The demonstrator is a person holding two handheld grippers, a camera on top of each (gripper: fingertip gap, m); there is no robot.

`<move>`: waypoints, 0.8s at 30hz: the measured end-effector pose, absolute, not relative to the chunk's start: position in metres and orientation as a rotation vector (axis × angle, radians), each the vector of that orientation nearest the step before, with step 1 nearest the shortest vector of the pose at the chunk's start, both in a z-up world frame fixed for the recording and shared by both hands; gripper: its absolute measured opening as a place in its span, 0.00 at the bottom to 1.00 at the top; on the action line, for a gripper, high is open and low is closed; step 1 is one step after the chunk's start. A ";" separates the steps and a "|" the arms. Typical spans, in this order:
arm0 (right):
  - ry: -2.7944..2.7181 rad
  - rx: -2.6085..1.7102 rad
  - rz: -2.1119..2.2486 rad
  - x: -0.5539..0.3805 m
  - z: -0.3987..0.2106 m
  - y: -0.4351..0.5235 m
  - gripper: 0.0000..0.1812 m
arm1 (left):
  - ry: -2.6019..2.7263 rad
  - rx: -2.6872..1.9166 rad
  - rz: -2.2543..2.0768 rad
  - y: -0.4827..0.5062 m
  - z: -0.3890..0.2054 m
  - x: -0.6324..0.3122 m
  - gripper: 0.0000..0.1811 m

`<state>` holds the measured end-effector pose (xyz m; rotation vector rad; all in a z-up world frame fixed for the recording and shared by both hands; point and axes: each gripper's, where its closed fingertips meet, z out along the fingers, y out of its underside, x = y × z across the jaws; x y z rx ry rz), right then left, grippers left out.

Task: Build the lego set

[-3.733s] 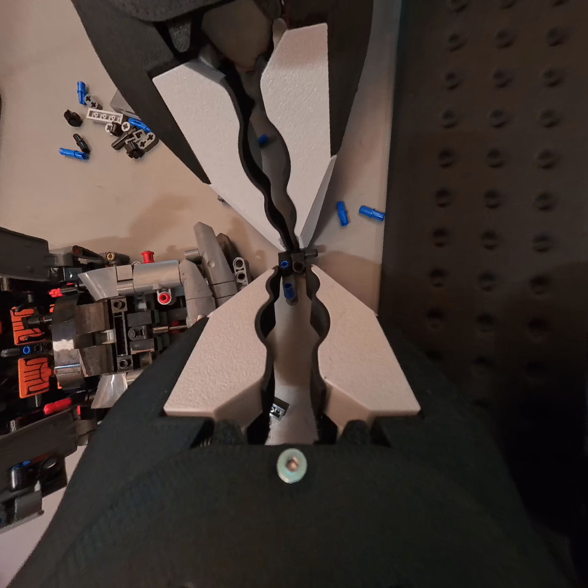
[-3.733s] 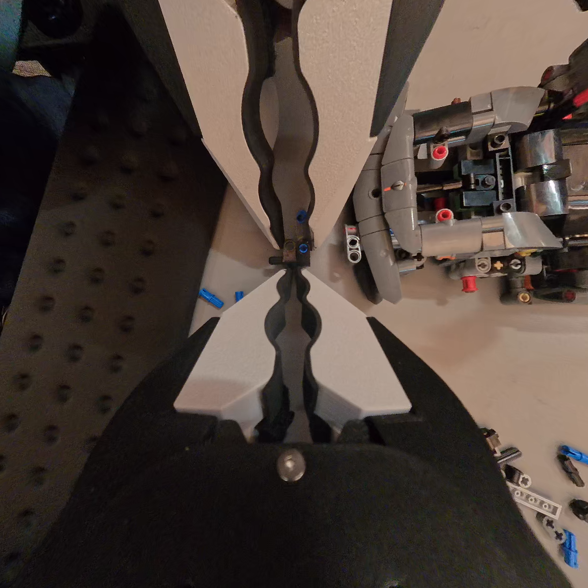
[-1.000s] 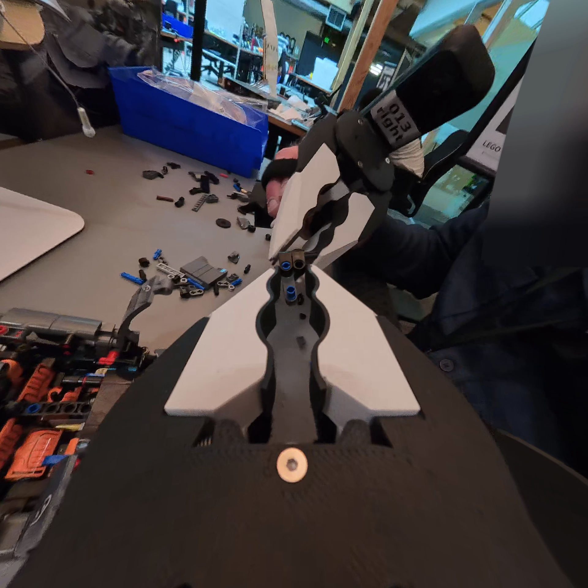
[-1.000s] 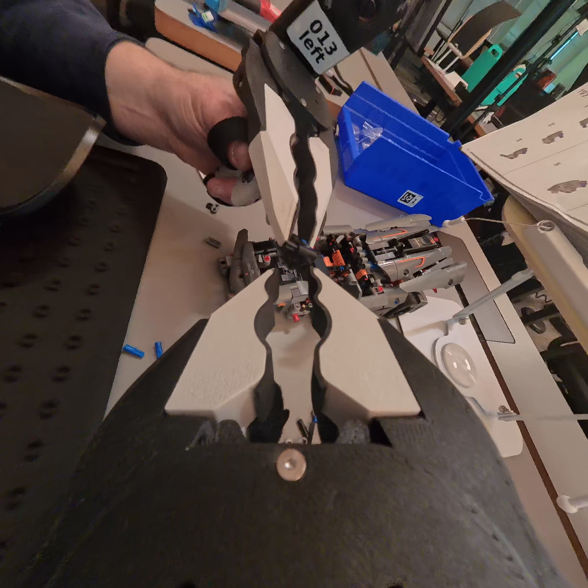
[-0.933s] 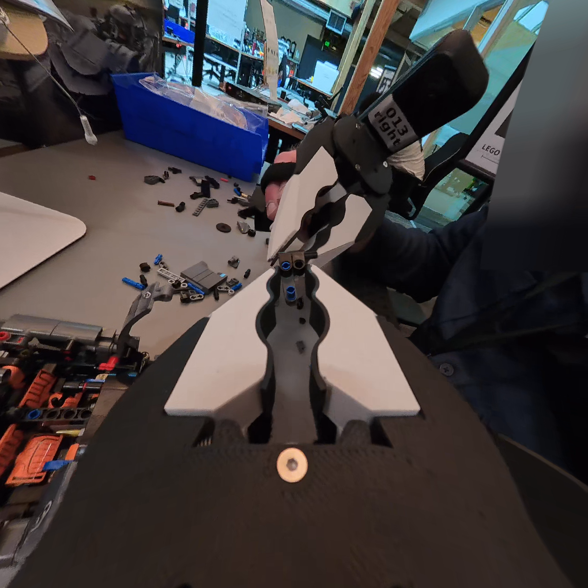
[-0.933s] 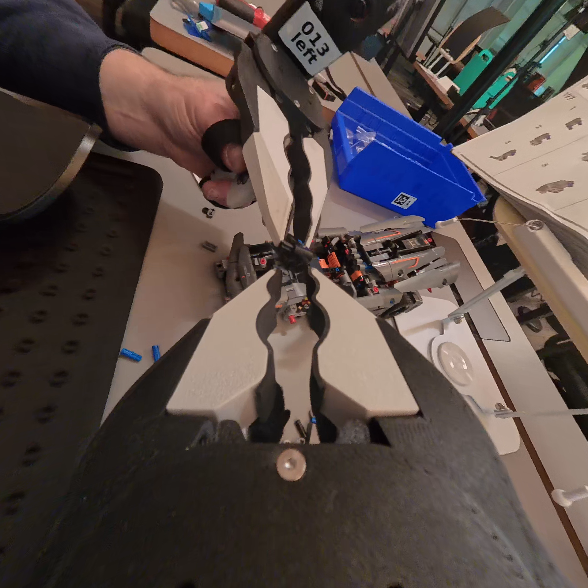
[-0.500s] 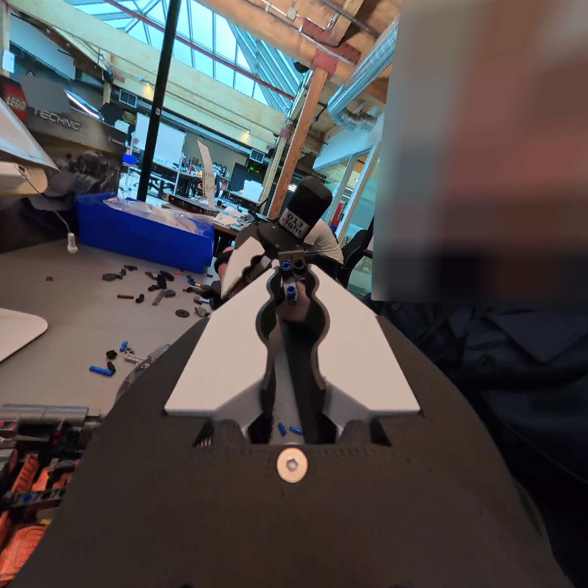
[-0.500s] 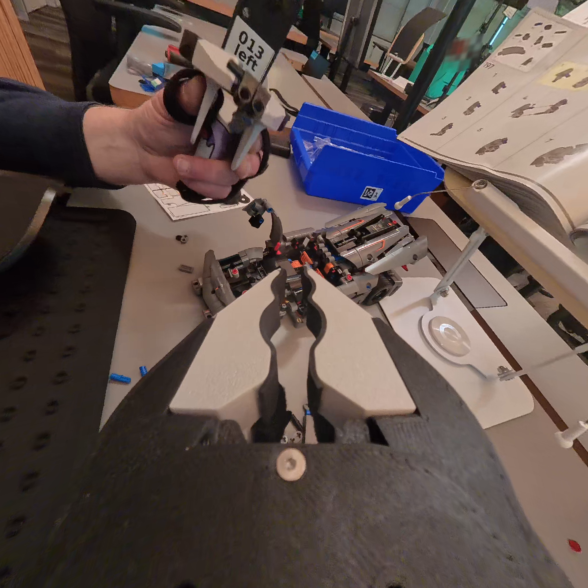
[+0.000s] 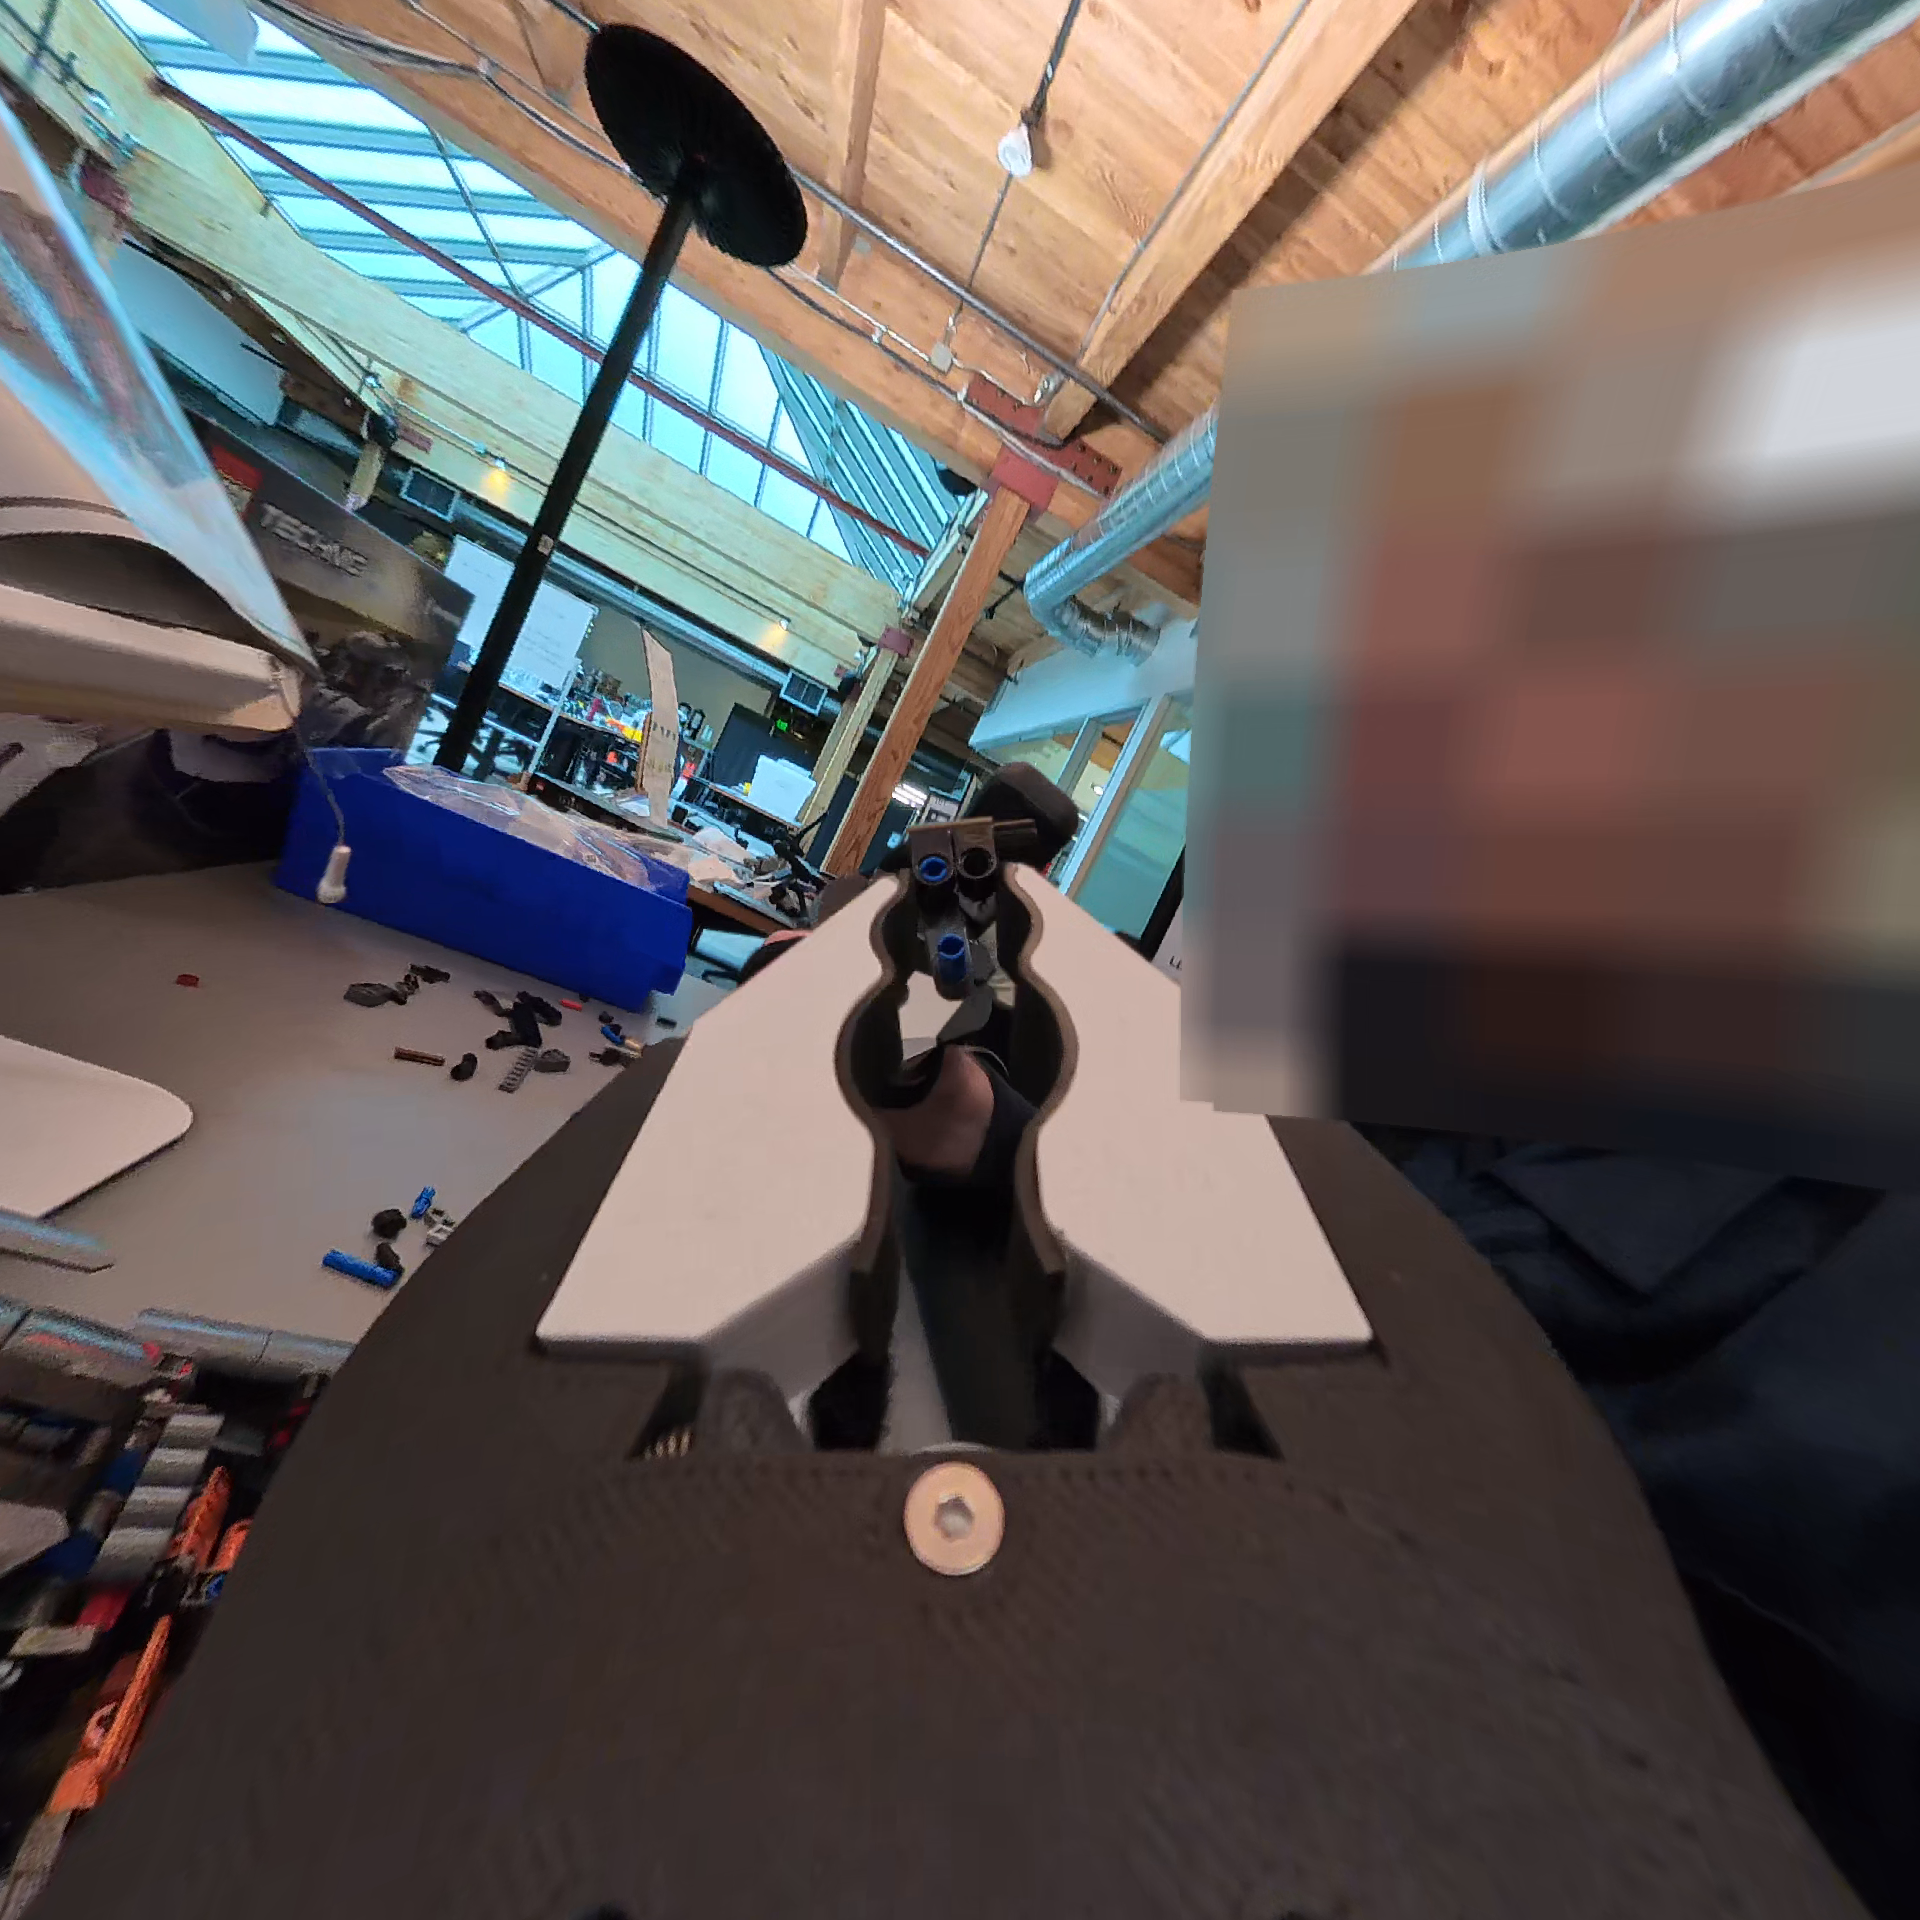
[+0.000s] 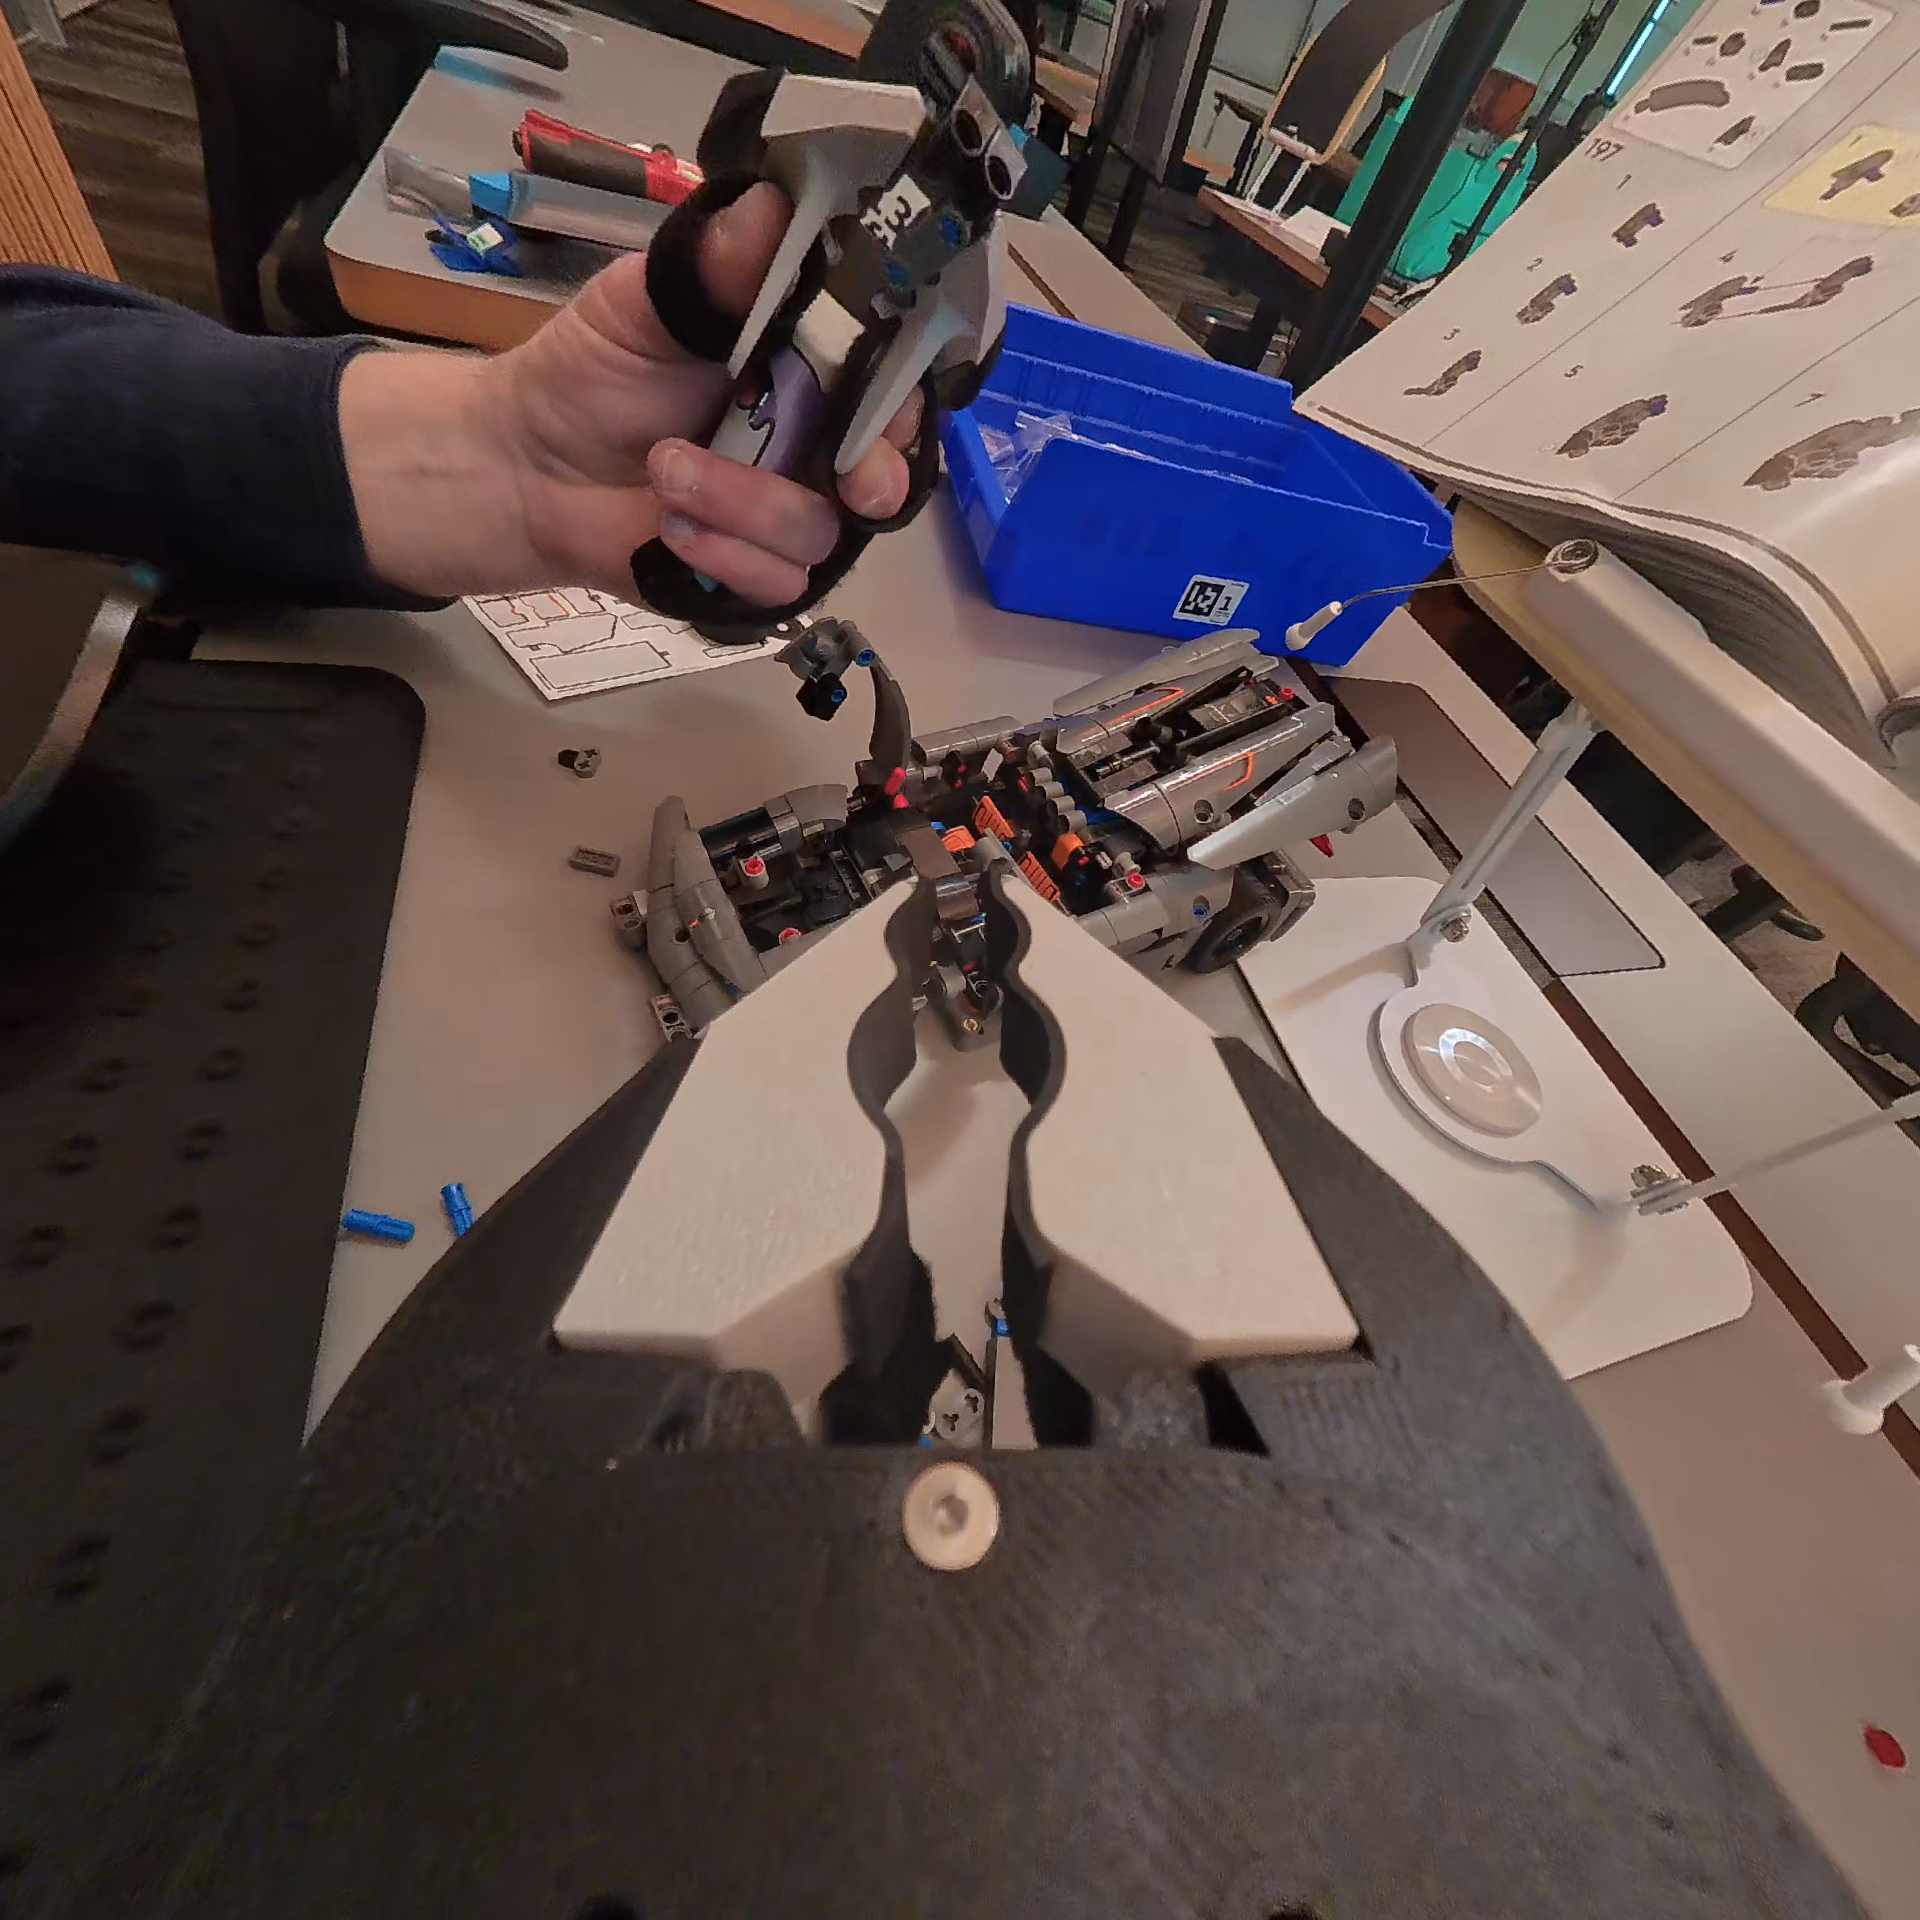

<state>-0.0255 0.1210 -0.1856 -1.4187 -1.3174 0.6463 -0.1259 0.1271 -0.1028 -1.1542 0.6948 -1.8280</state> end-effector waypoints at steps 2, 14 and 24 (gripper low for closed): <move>-1.317 -1.420 0.645 -0.025 -0.186 0.121 0.04 | 0.661 -1.167 -1.826 0.133 -0.105 -0.130 0.07; -1.323 -1.460 0.629 -0.025 -0.195 0.127 0.04 | 0.643 -1.241 -1.738 0.146 -0.119 -0.135 0.07; -1.339 -1.501 0.603 -0.025 -0.208 0.132 0.04 | 0.688 -1.308 -1.671 0.147 -0.133 -0.127 0.06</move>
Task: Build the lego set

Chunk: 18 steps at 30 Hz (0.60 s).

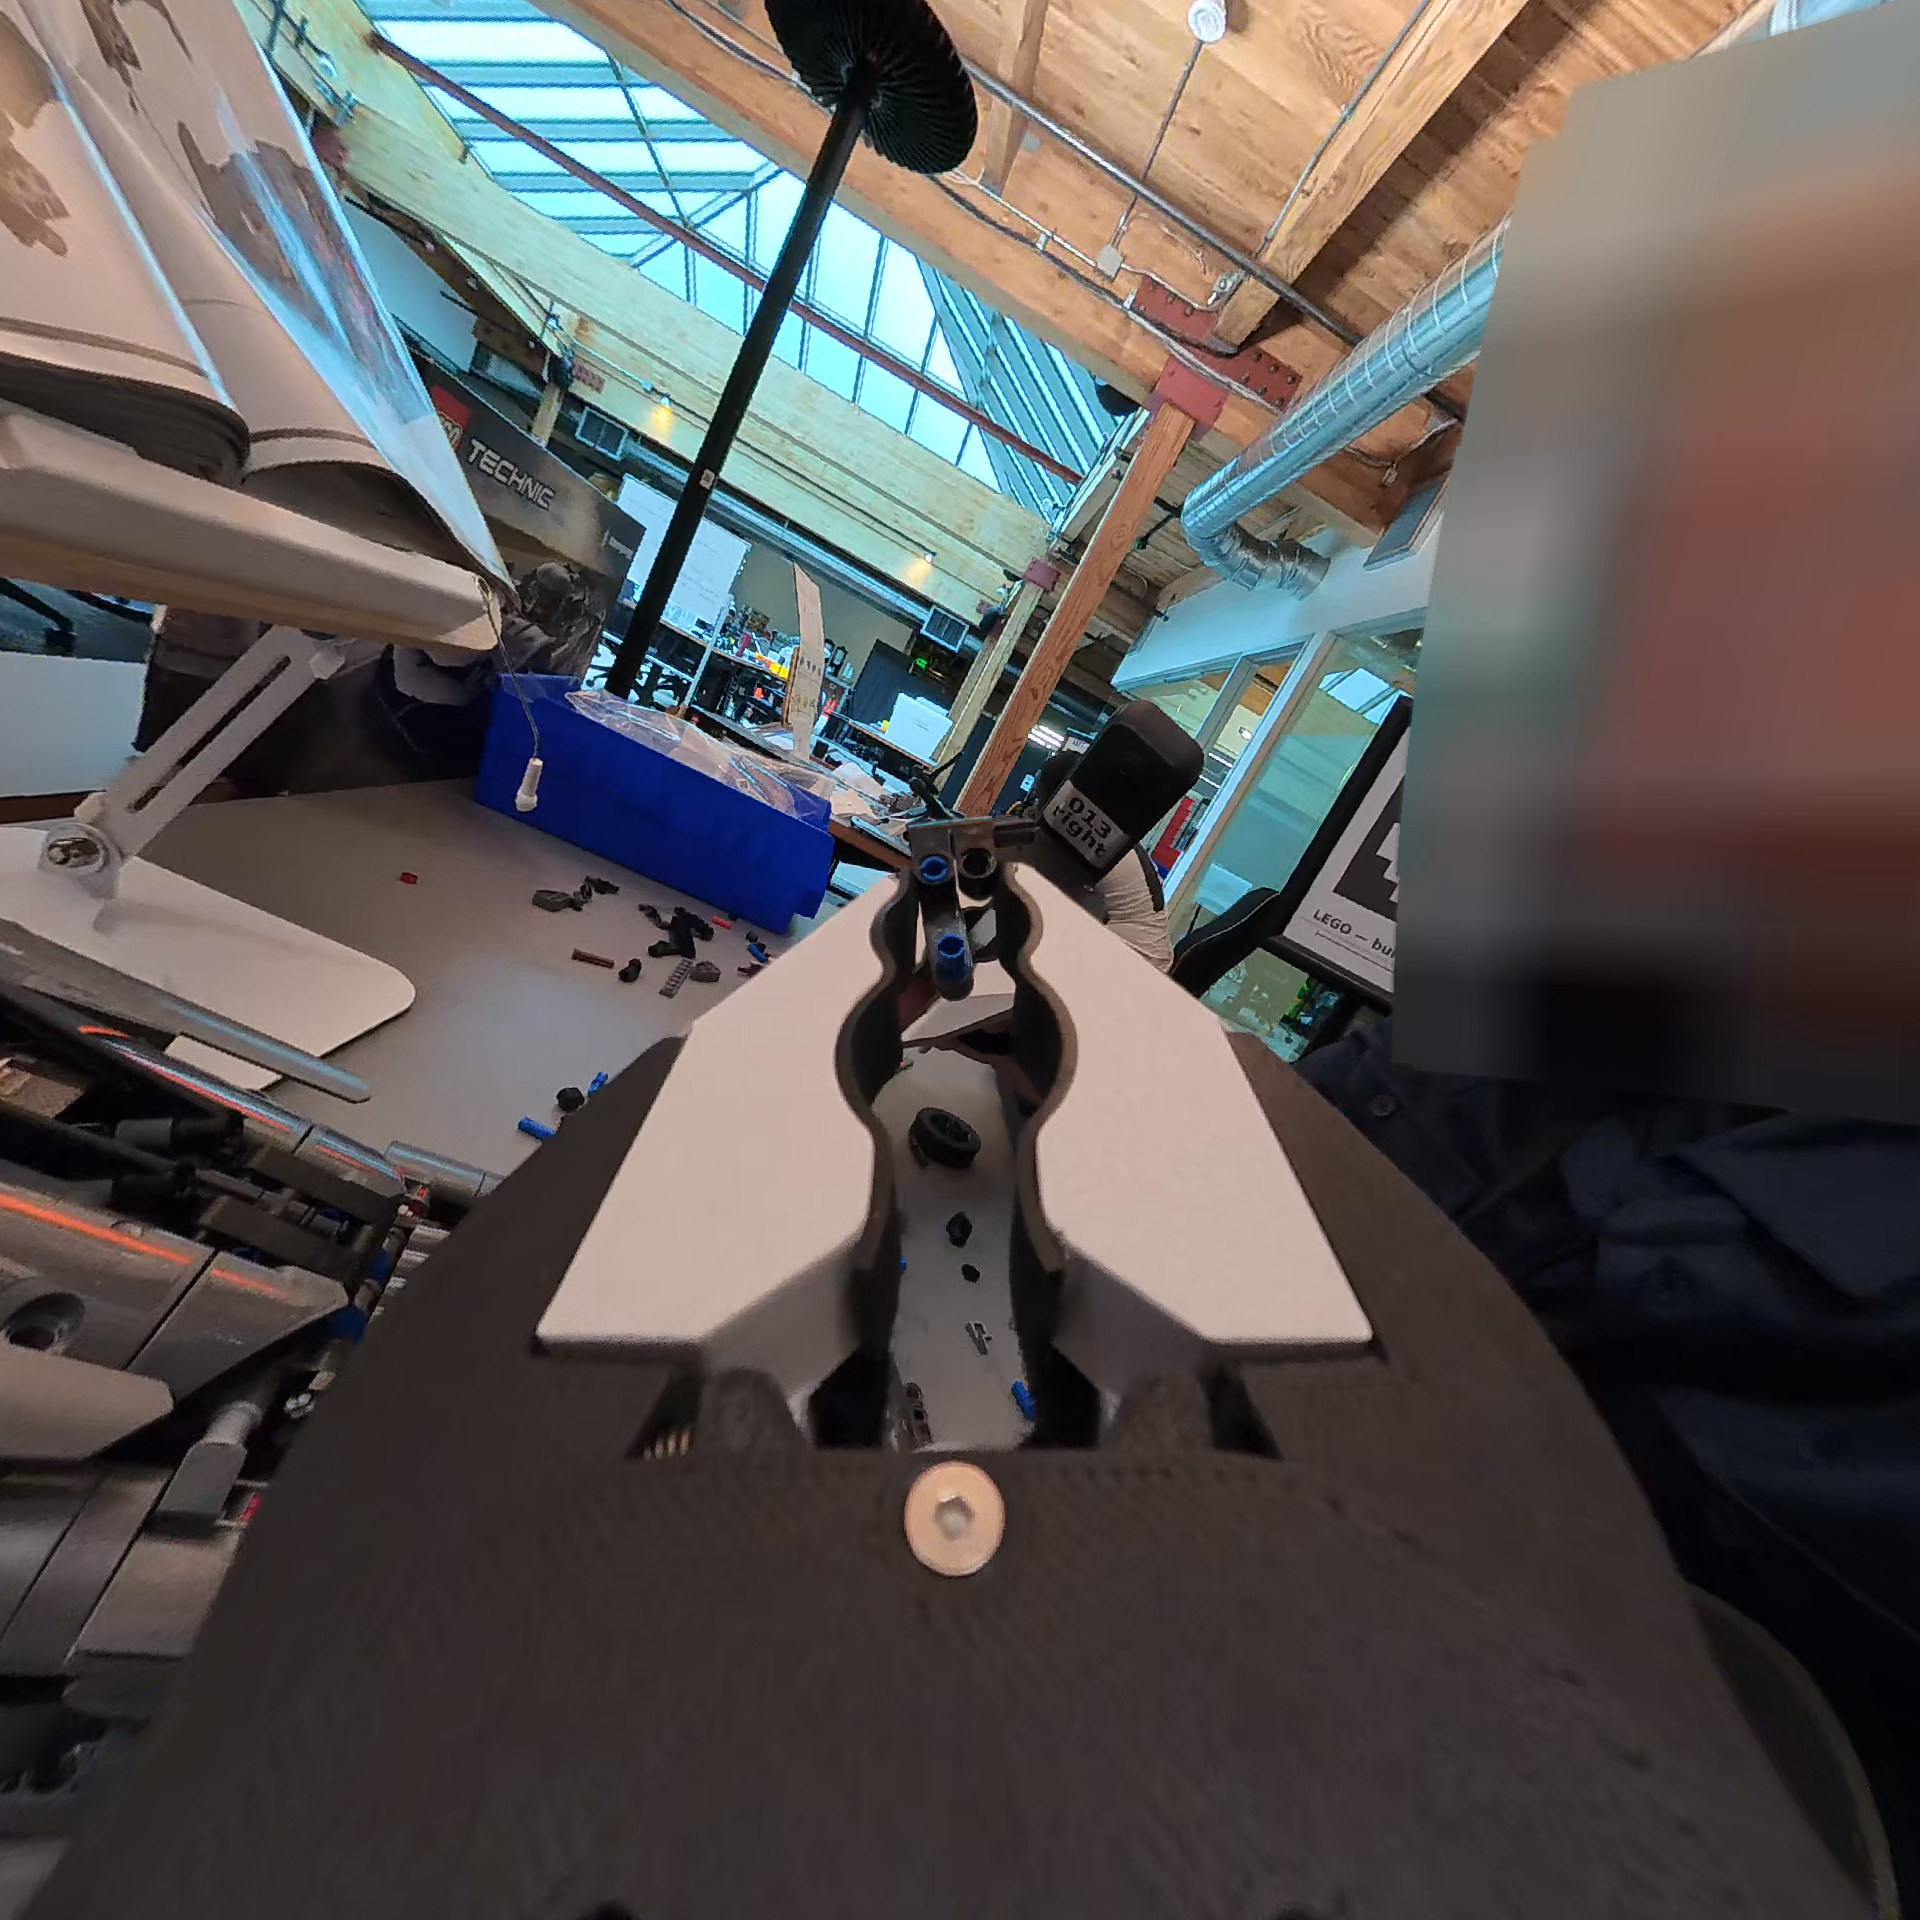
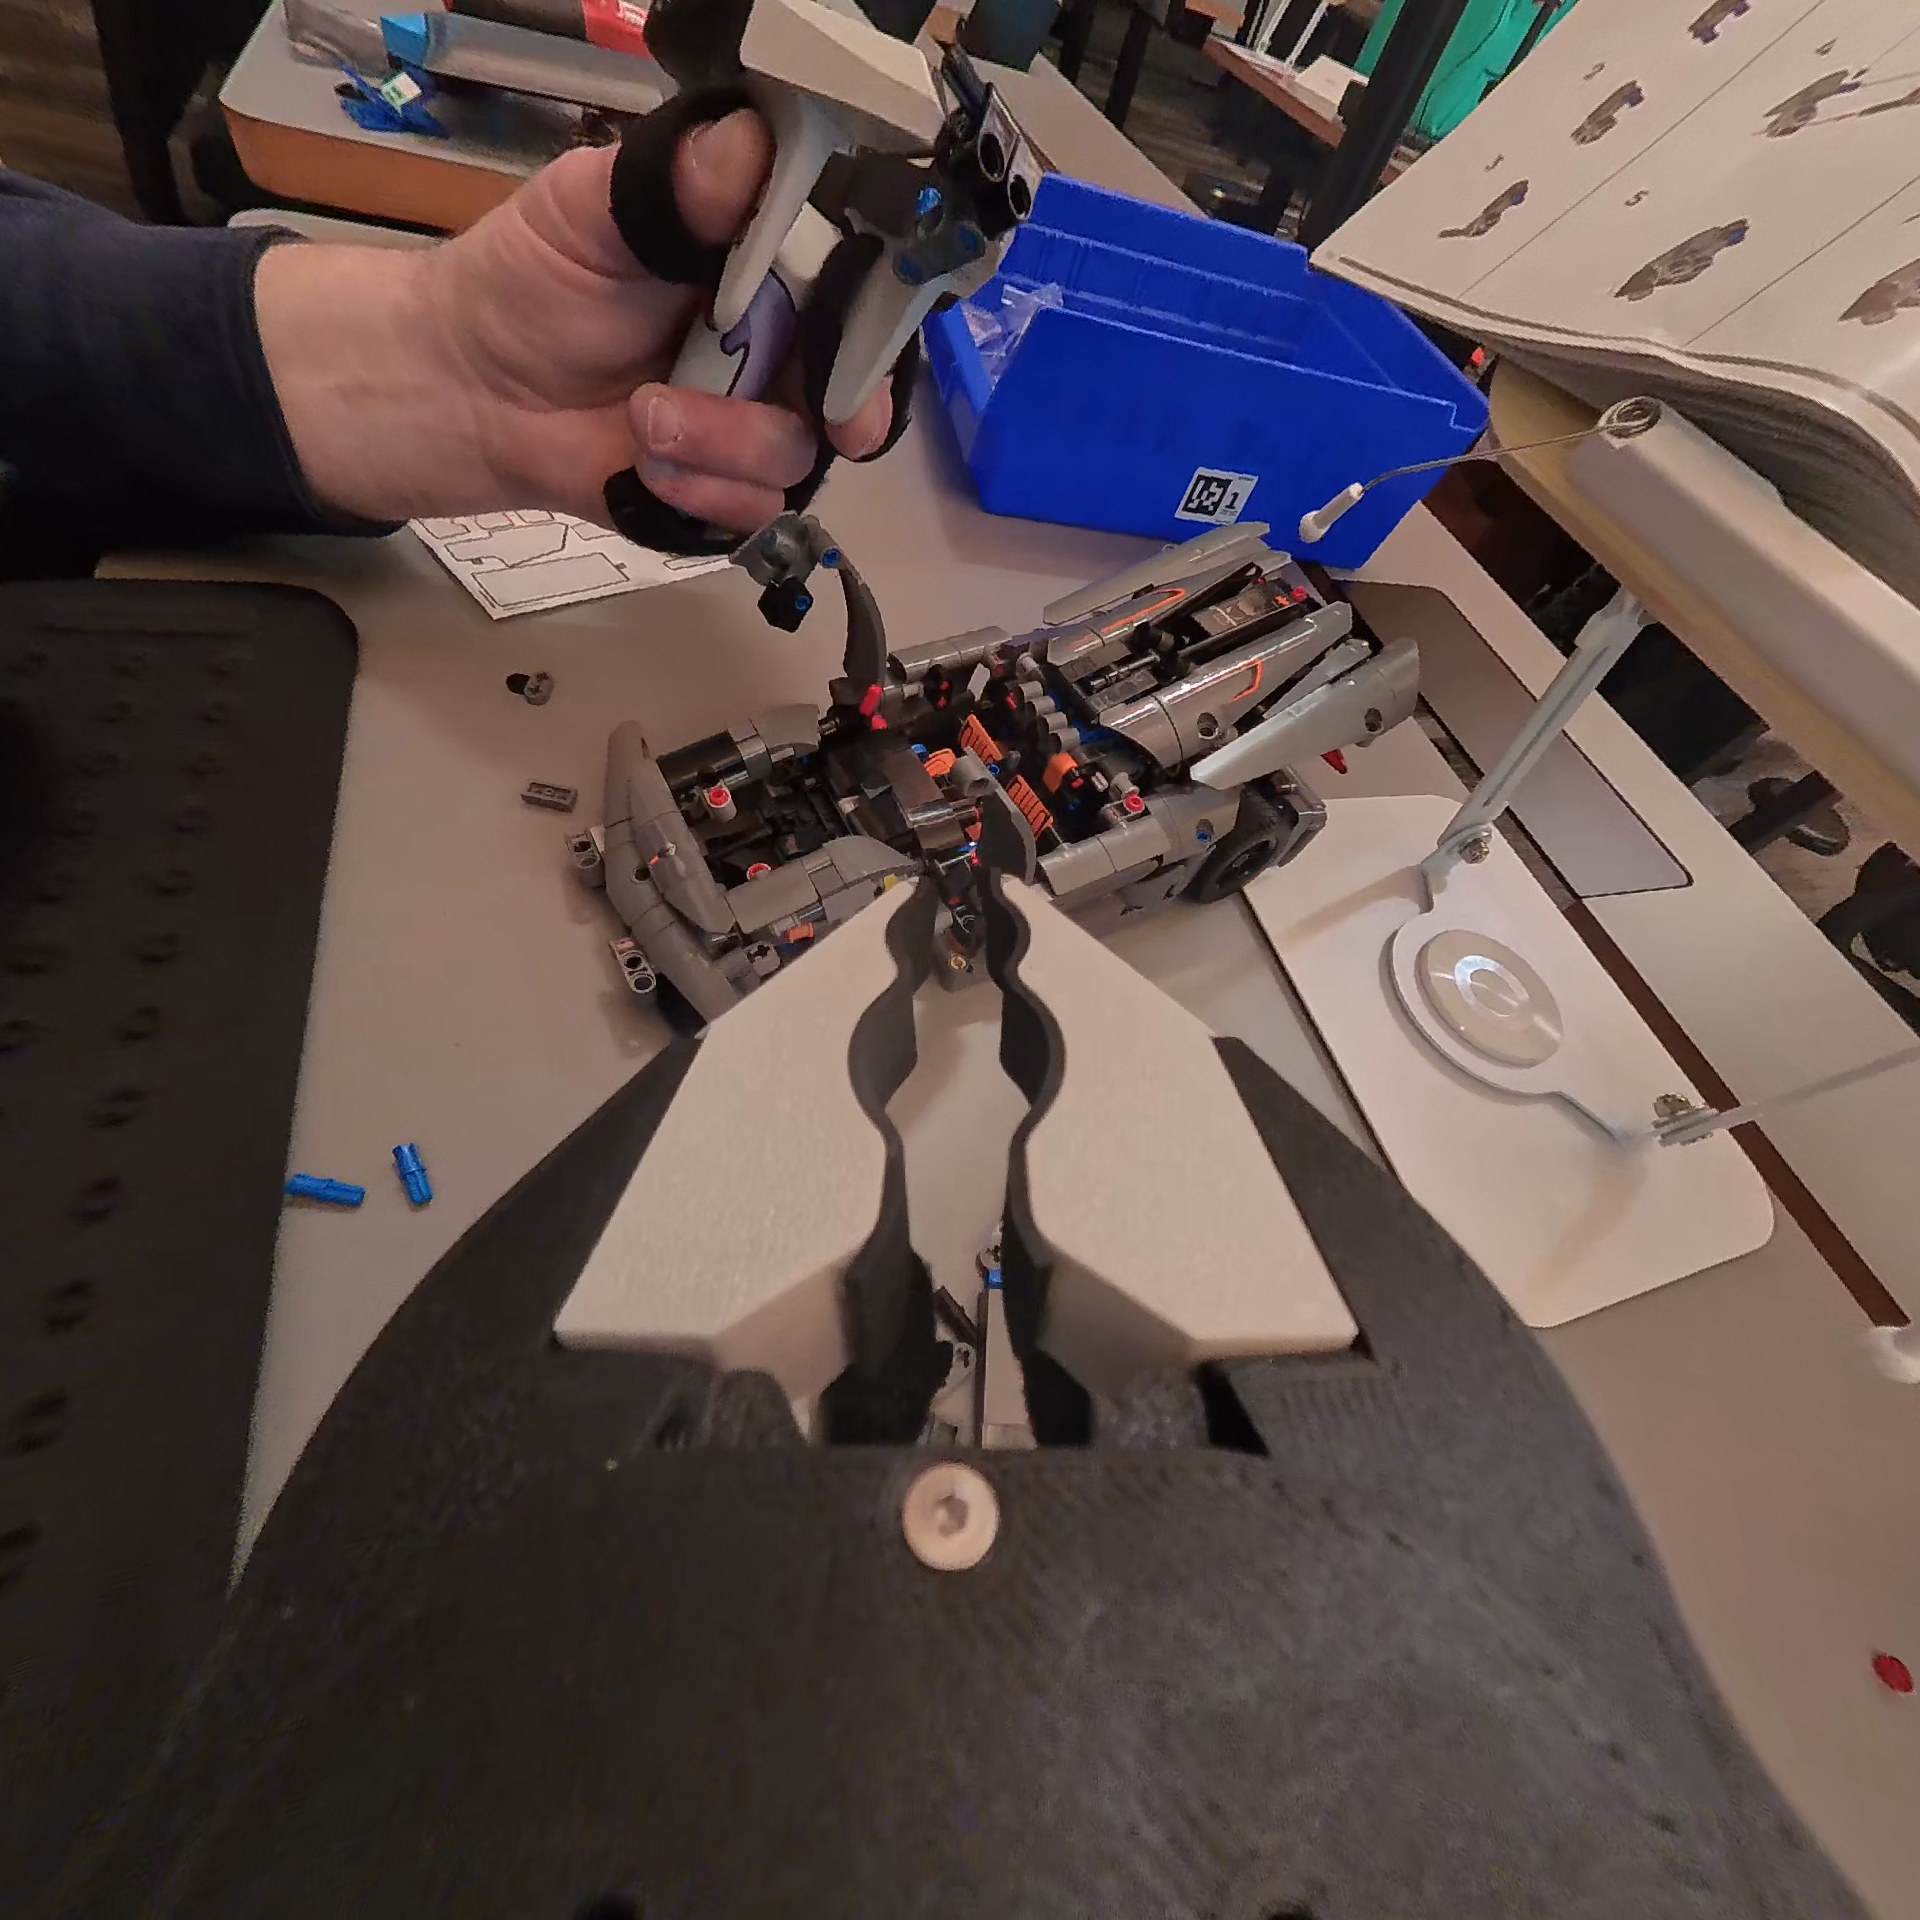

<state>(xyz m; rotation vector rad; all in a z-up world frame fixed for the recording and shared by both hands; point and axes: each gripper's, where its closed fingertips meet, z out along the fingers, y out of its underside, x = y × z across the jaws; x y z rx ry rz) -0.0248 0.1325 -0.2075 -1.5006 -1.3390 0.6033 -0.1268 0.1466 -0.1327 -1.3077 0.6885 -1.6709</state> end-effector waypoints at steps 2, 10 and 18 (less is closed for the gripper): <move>-1.340 -1.505 0.599 -0.025 -0.209 0.133 0.04 | 0.693 -1.312 -1.666 0.147 -0.133 -0.126 0.06; -1.323 -1.524 0.596 -0.021 -0.212 0.139 0.04 | 0.743 -1.352 -1.593 0.145 -0.140 -0.120 0.06; -1.304 -1.529 0.564 -0.016 -0.210 0.144 0.04 | 0.828 -1.420 -1.439 0.144 -0.152 -0.113 0.06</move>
